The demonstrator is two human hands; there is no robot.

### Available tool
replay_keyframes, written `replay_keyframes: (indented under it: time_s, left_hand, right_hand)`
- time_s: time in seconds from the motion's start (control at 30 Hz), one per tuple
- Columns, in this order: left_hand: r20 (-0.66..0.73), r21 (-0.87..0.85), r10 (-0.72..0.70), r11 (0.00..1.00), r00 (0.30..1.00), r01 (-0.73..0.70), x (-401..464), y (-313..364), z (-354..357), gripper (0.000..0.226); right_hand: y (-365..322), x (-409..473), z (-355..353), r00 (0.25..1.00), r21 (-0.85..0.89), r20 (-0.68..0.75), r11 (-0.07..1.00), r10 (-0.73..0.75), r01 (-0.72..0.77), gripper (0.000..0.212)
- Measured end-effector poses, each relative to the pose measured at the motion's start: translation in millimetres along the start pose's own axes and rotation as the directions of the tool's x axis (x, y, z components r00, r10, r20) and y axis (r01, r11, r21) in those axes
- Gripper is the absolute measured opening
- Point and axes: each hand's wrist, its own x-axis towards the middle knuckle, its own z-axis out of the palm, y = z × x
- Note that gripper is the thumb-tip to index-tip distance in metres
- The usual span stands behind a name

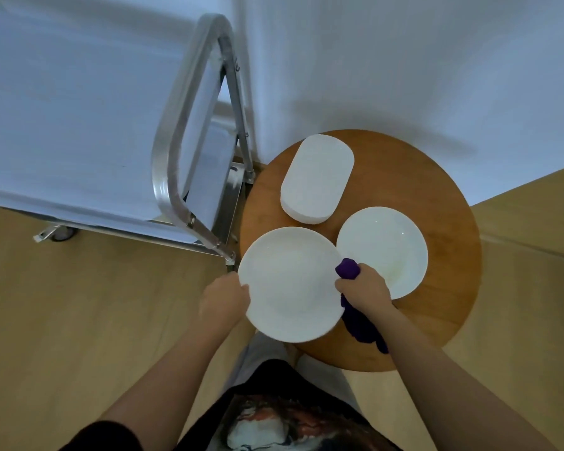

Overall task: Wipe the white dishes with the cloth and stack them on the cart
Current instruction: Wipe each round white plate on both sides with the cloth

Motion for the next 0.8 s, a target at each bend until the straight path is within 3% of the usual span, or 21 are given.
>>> replay_keyframes:
  time_s: [0.23,0.33,0.47,0.57,0.63,0.73,0.8]
  left_hand:
    - [0.028,0.113,-0.006,0.994,1.000,0.003,5.2,11.2,-4.6,0.023]
    - [0.087,0.171,-0.001,0.985,0.996,-0.014,10.1,14.1,-9.6,0.025]
    - [0.173,0.309,-0.011,0.950,0.985,-0.044,13.8,22.9,-14.8,0.026]
    - [0.123,0.528,-0.071,0.849,0.990,-0.005,11.0,46.6,-24.5,0.021]
    - [0.049,0.532,-0.006,0.847,0.999,-0.021,11.5,79.8,-26.5,0.022]
    - [-0.003,0.310,0.204,0.931,0.979,-0.193,19.9,144.7,-15.3,0.029]
    - [-0.068,0.248,0.355,0.911,0.932,-0.329,29.6,183.3,-2.1,0.029]
  right_hand:
    - [6.2,-2.1,0.7,0.999,0.073,-0.027,0.997,0.022,-0.020,0.017]
    - [6.4,-10.4,-8.8,0.996,0.205,-0.074,0.978,0.052,-0.036,0.020]
    - [13.6,-28.0,-47.6,0.964,0.603,-0.220,0.797,0.148,0.015,0.019]
    - [22.3,-32.8,-77.4,0.961,0.710,-0.222,0.703,0.164,0.044,0.017]
    - [27.9,-29.1,-86.2,0.968,0.720,-0.192,0.693,0.165,0.025,0.016]
    - [35.0,-15.2,-90.8,0.969,0.741,-0.175,0.671,0.173,0.014,0.015]
    - [40.4,-3.5,-92.3,0.970,0.749,-0.173,0.662,0.171,0.017,0.014]
